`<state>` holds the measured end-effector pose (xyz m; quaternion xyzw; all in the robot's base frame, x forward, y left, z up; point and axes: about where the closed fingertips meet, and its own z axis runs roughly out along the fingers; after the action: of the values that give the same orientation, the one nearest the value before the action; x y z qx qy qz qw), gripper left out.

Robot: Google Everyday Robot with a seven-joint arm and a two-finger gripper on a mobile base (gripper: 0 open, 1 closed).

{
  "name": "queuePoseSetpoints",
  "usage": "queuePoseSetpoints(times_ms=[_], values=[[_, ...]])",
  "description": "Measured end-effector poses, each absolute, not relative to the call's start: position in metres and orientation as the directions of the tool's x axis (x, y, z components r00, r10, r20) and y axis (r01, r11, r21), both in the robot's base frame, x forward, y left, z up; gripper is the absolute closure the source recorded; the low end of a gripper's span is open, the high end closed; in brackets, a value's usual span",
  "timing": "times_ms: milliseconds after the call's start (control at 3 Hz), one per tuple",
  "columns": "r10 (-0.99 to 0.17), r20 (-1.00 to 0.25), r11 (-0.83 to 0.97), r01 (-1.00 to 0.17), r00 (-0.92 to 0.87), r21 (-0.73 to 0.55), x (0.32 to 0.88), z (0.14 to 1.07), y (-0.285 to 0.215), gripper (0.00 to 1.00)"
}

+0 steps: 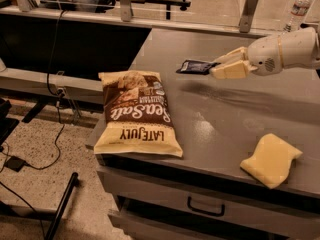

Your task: Move rxbar blueberry near brown chip bag

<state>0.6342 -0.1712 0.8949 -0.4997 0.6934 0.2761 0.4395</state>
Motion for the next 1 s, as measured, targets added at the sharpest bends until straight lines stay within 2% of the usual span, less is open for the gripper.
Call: queuePoseSetpoints(times_ms=[1000], values=[[-0.468, -0.872, 0.275, -0.961, -0.141, 0.008, 0.583, 0.867, -0.187, 1.0]])
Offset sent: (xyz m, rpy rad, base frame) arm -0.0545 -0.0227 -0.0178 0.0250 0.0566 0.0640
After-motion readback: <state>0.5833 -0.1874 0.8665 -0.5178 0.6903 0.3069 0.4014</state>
